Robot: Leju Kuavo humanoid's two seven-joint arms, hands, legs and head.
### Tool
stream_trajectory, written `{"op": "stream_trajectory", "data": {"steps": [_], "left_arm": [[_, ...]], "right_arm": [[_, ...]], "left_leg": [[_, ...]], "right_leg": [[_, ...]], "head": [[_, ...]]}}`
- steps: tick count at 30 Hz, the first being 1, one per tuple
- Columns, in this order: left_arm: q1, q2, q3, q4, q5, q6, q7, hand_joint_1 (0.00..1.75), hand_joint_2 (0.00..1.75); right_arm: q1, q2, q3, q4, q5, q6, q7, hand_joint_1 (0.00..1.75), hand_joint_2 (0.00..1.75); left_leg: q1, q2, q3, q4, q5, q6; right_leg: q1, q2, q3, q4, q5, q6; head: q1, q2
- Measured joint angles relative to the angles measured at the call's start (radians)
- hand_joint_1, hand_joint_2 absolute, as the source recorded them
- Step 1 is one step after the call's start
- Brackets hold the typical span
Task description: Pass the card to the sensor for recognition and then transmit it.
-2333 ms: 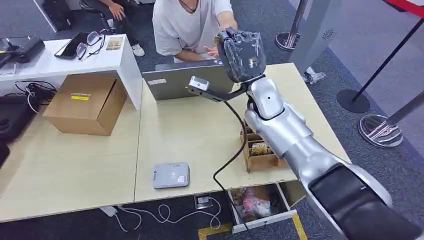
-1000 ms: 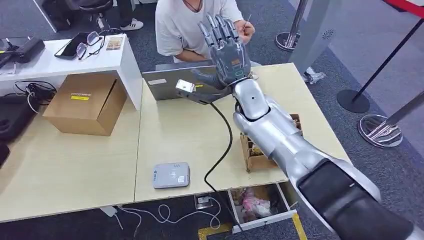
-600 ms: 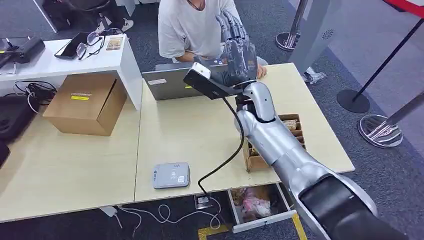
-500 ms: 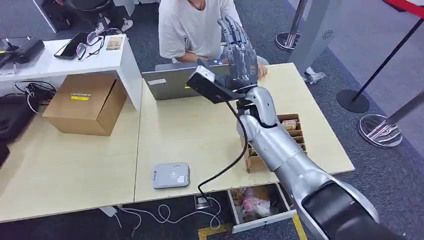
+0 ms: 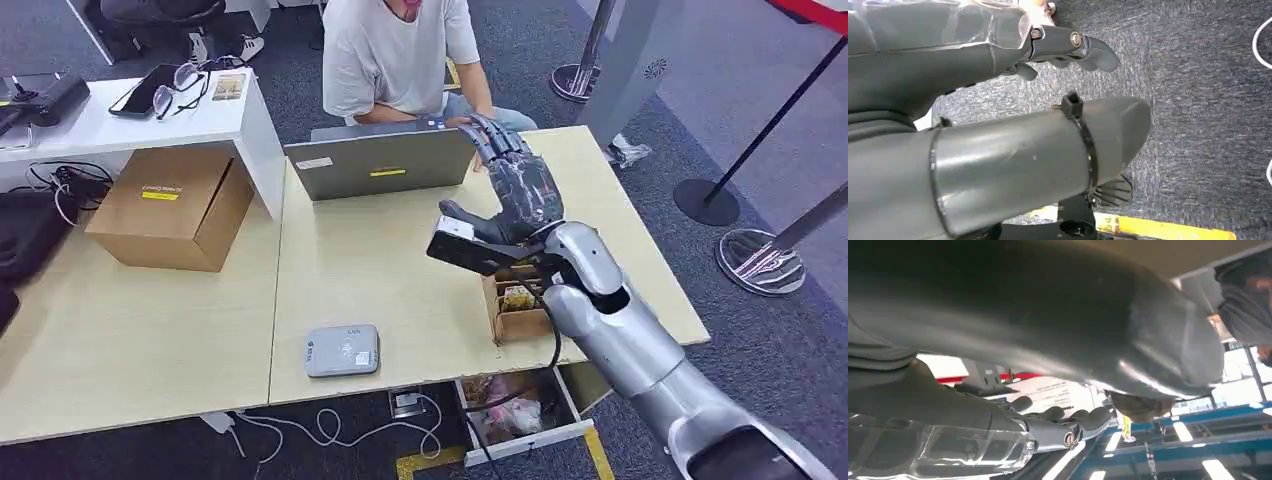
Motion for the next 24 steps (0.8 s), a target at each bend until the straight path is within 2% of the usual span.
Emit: {"op": "stream_trajectory", "data": {"steps": [3, 6, 7, 10, 16, 17, 21, 24], "left_arm": [[0.009, 0.006, 0.001, 0.0, 0.006, -0.006, -0.028, 0.0, 0.0], [0.04, -0.008, 0.003, 0.0, 0.053, 0.062, -0.169, 0.0, 0.0], [0.054, -0.011, 0.003, 0.0, 0.06, 0.067, -0.19, 0.0, 0.0], [0.077, -0.019, 0.006, 0.0, 0.065, 0.069, -0.203, 0.0, 0.0], [0.086, -0.02, 0.007, 0.0, 0.068, 0.05, -0.206, 0.0, 0.0], [0.086, -0.019, 0.008, 0.0, 0.073, 0.047, -0.209, 0.0, 0.0], [0.092, -0.019, 0.008, 0.0, 0.095, 0.04, -0.217, 0.0, 0.0], [0.098, -0.019, 0.008, 0.0, 0.113, 0.039, -0.222, 0.0, 0.0]], "right_arm": [[0.003, -0.081, 0.012, -0.041, 0.016, 0.04, 0.004, 0.0, 0.0], [0.014, -0.188, 0.024, -0.09, 0.016, 0.083, 0.01, 0.0, 0.0], [0.018, -0.219, 0.026, -0.105, 0.011, 0.1, 0.011, 0.0, 0.0], [0.018, -0.303, 0.032, -0.148, -0.004, 0.156, 0.016, 0.0, 0.0], [-0.04, -0.443, 0.064, -0.225, -0.113, 0.342, -0.011, 0.0, 0.0], [-0.053, -0.464, 0.074, -0.237, -0.134, 0.363, -0.013, 0.0, 1.75], [-0.1, -0.521, 0.116, -0.266, -0.178, 0.399, -0.018, 0.0, 1.75], [-0.125, -0.54, 0.148, -0.271, -0.19, 0.403, -0.02, 0.0, 1.75]], "left_leg": [[0.0, 0.0, 0.0, 0.0, 0.0, 0.0], [-0.001, -0.002, 0.0, 0.0, -0.001, 0.001], [-0.001, -0.002, -0.001, 0.0, -0.001, 0.001], [-0.001, -0.002, -0.001, 0.0, -0.001, 0.002], [-0.001, -0.002, -0.002, 0.0, -0.002, 0.003], [-0.001, -0.002, -0.002, 0.0, -0.002, 0.003], [-0.001, -0.002, -0.002, 0.0, -0.002, 0.002], [-0.001, -0.002, -0.002, 0.0, -0.001, 0.002]], "right_leg": [[0.0, 0.0, 0.0, 0.0, 0.0, 0.0], [0.0, -0.002, 0.0, 0.0, -0.001, 0.001], [0.0, -0.002, 0.0, 0.0, -0.001, 0.001], [-0.001, -0.001, 0.0, -0.001, -0.001, 0.001], [-0.002, -0.002, 0.0, 0.0, -0.001, 0.001], [-0.002, -0.002, 0.0, 0.0, -0.001, 0.001], [-0.001, -0.002, 0.0, 0.0, -0.001, 0.001], [-0.001, -0.002, 0.0, 0.0, -0.001, 0.001]], "head": [[0.0, 0.0], [0.0, 0.0], [0.0, 0.0], [0.0, 0.0], [-0.001, 0.0], [0.0, 0.0], [0.0, 0.0], [0.0, 0.0]]}}
